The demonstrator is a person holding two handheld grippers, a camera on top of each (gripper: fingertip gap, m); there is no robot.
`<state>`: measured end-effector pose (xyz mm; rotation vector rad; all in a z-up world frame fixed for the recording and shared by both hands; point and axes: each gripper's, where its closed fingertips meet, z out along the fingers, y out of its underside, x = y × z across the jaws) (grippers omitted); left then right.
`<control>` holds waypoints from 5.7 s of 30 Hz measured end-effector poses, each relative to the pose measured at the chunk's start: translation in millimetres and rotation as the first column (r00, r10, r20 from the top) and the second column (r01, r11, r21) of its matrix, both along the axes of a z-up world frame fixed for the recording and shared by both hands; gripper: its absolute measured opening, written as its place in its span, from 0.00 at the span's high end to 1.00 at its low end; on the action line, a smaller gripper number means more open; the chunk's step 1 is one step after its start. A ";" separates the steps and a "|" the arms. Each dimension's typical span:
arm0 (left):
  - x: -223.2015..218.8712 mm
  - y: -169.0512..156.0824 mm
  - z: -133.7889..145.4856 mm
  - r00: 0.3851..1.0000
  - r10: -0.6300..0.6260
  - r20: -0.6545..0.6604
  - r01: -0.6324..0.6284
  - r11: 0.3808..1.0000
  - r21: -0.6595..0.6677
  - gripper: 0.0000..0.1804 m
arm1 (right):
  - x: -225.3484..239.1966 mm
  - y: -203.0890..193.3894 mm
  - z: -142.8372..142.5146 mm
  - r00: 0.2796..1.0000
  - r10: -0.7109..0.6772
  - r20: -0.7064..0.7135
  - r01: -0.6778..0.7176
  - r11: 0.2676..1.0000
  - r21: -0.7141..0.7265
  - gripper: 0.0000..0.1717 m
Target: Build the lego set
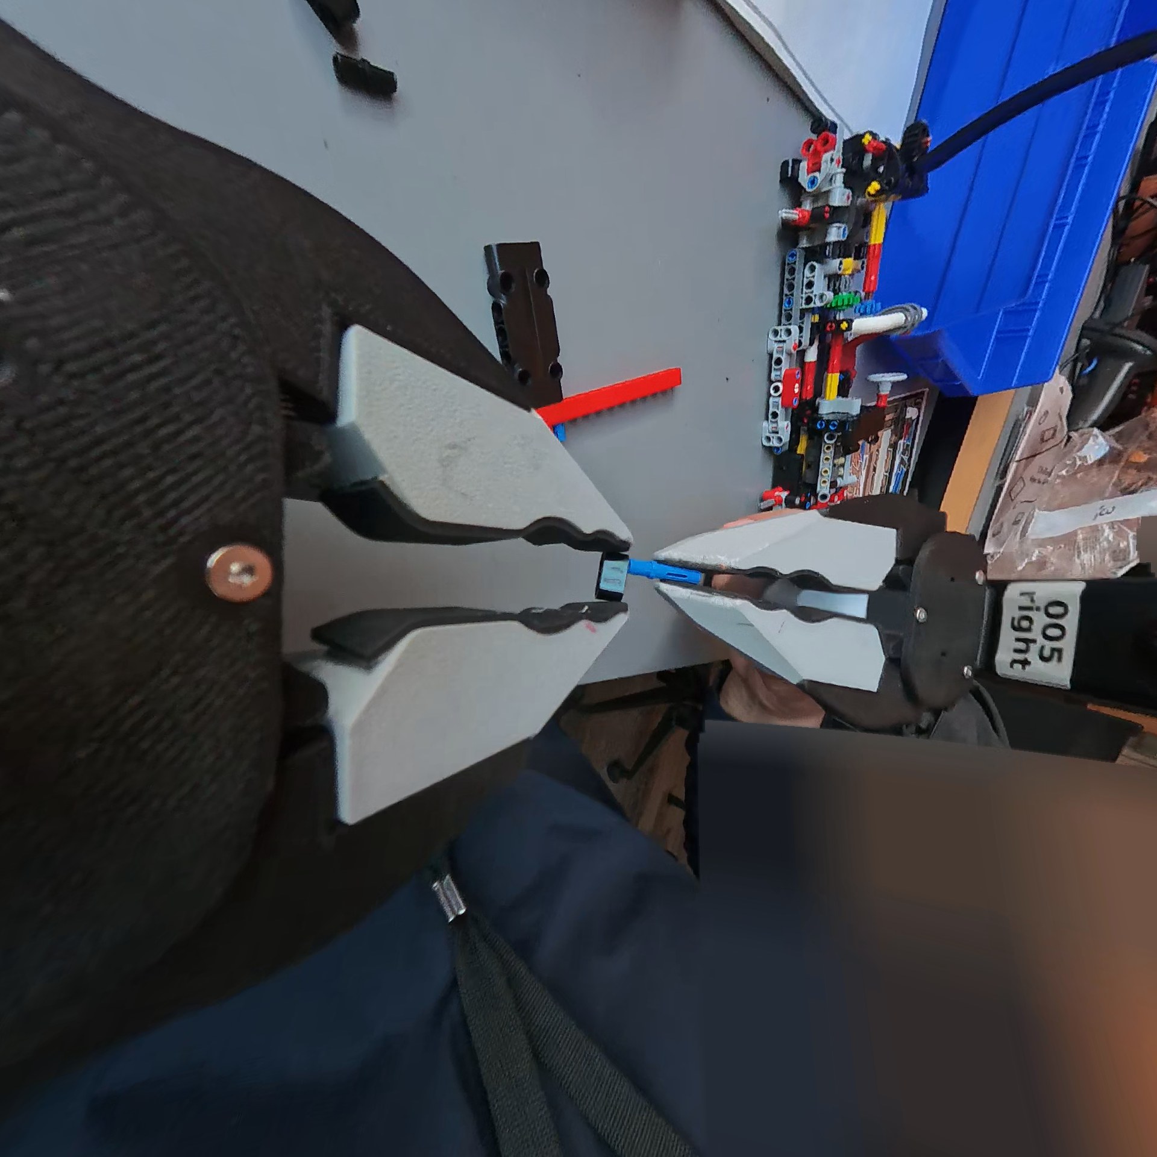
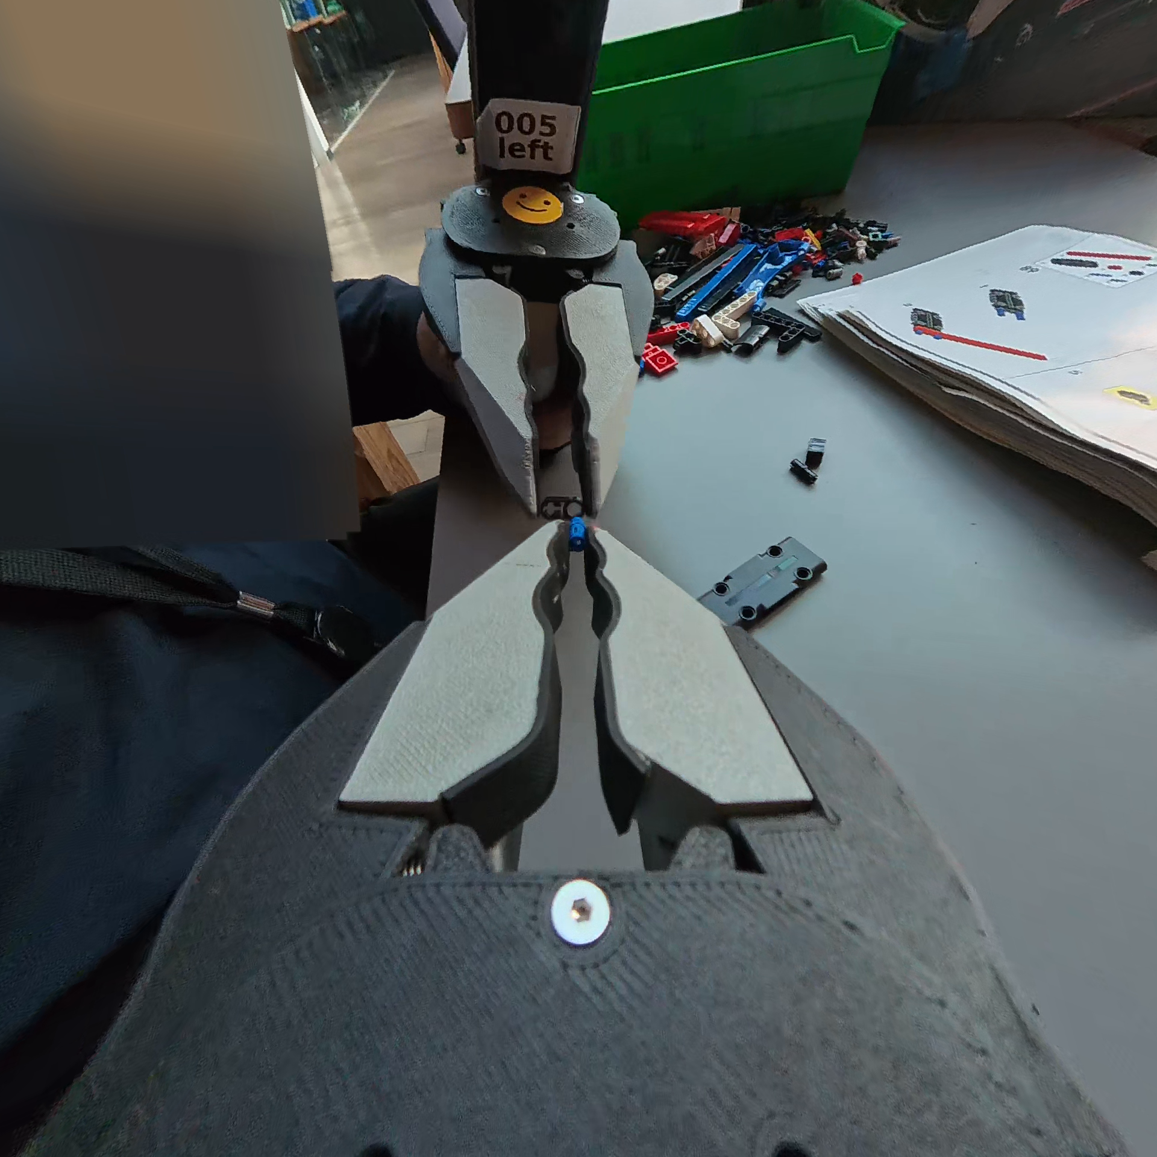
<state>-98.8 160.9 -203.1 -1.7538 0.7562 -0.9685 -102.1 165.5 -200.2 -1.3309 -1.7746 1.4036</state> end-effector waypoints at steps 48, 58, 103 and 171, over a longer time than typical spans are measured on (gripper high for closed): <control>28.4 -35.9 6.0 0.929 -0.281 0.239 0.334 0.917 -0.220 0.93 | 15.1 -43.9 -3.5 0.966 0.256 -0.044 -0.129 0.620 0.774 0.97; 3.5 -18.7 -20.9 0.984 -0.059 -0.167 0.050 0.997 -0.062 0.88 | 10.5 -18.5 -56.4 0.954 0.134 0.269 -0.269 0.779 0.567 0.98; 6.9 -11.7 -75.1 0.866 -0.040 -0.498 -0.049 0.985 -0.164 0.96 | 21.0 -7.1 -65.5 0.892 0.076 0.445 -0.311 0.818 0.484 0.91; 31.1 -0.9 37.5 0.944 0.215 -0.249 -0.092 0.899 0.428 0.99 | 24.2 -12.3 38.8 0.991 0.068 -0.114 -0.051 0.988 0.147 0.99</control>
